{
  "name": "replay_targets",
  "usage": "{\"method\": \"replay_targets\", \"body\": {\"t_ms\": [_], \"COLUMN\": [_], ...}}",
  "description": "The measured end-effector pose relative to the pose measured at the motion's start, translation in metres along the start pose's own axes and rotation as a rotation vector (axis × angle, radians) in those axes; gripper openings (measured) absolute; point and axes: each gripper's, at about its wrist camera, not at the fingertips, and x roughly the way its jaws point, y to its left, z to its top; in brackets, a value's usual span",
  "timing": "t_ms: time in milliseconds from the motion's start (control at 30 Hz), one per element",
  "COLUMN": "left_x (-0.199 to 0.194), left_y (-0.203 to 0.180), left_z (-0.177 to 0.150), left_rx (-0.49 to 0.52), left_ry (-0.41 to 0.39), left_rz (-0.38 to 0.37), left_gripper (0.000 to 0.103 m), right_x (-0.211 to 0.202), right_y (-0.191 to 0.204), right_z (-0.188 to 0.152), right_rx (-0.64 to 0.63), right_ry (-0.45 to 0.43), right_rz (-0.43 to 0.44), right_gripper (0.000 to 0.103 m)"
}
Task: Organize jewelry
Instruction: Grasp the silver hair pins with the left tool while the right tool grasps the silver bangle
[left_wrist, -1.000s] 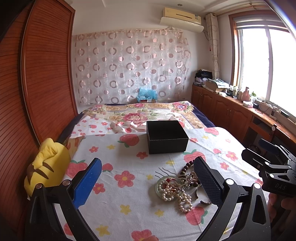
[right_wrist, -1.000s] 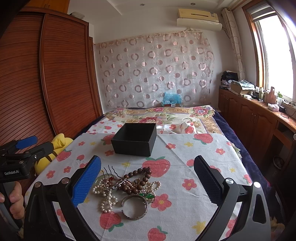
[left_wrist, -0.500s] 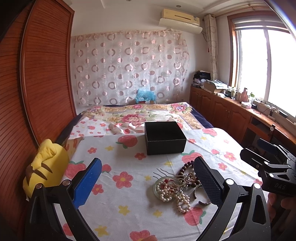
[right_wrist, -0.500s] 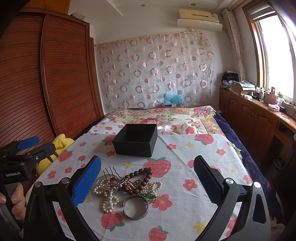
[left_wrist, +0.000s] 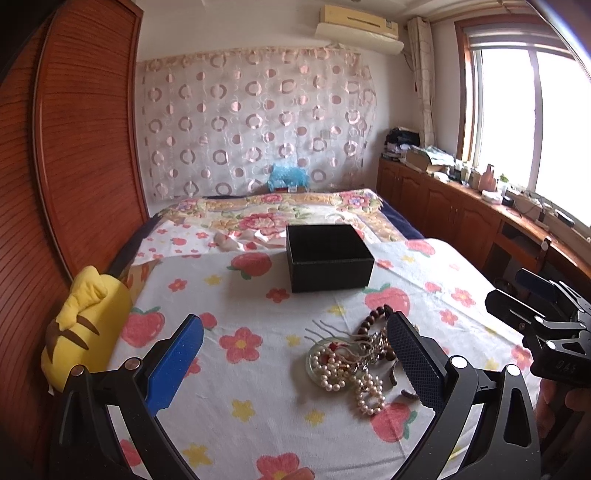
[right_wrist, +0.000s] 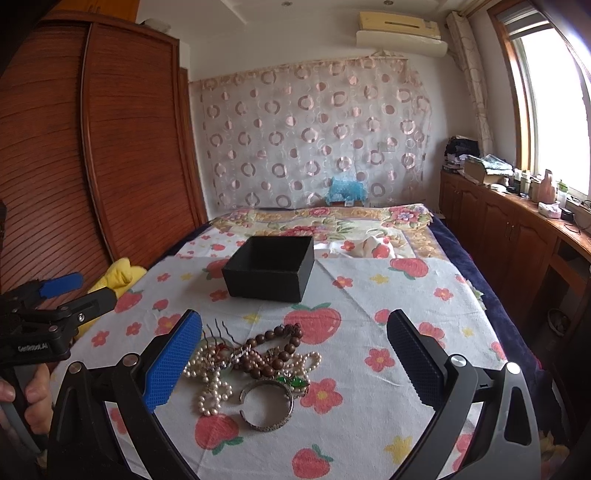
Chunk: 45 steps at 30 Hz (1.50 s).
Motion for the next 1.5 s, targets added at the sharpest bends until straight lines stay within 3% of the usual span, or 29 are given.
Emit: {"method": "replay_targets", "body": {"t_ms": [33,133,300,467,500,700,867,1067,1200,1500], "left_x": [0.003,0.012,0.029,0.043,0.046,0.062,0.072,0.089,0.097,0.114], "left_y": [0.0,-0.001,-0.002,-0.009,-0.011,-0.022,-0.031,-0.048,-0.062,-0.088], "left_z": [-0.002,-0.009,-0.02,-0.029,-0.031,-0.038,-0.041,-0.041,-0.039,-0.039], "left_rx": [0.005,0.016,0.034,0.061,0.066,0.096,0.135,0.217,0.278,0.434], "left_ry": [0.01,0.037,0.085,0.124,0.132,0.179,0.203,0.253,0.264,0.301], "left_rz": [-0.003,-0.02,-0.061,-0.092,-0.102,-0.151,-0.171,-0.175,-0.167,-0.115], "left_gripper": [0.096,0.096,0.096,0.096,0.096,0.096,0.095,0.076,0.062,0.038], "right_x": [0.005,0.014,0.039,0.062,0.068,0.084,0.093,0.098,0.097,0.094], "right_y": [0.016,0.018,0.017,0.014,0.014,0.007,0.005,0.003,0.005,-0.011], "right_z": [-0.003,-0.011,-0.033,-0.057,-0.06,-0.072,-0.075,-0.075,-0.075,-0.075], "right_rx": [-0.005,-0.019,-0.056,-0.064,-0.062,-0.043,-0.046,-0.042,-0.079,-0.063], "right_ry": [0.006,0.048,0.167,0.28,0.3,0.372,0.4,0.42,0.416,0.409], "right_rz": [0.003,0.031,0.094,0.119,0.122,0.173,0.189,0.175,0.165,0.141], "right_gripper": [0.101,0.097,0.07,0.061,0.054,0.03,0.026,0.025,0.006,0.006]}}
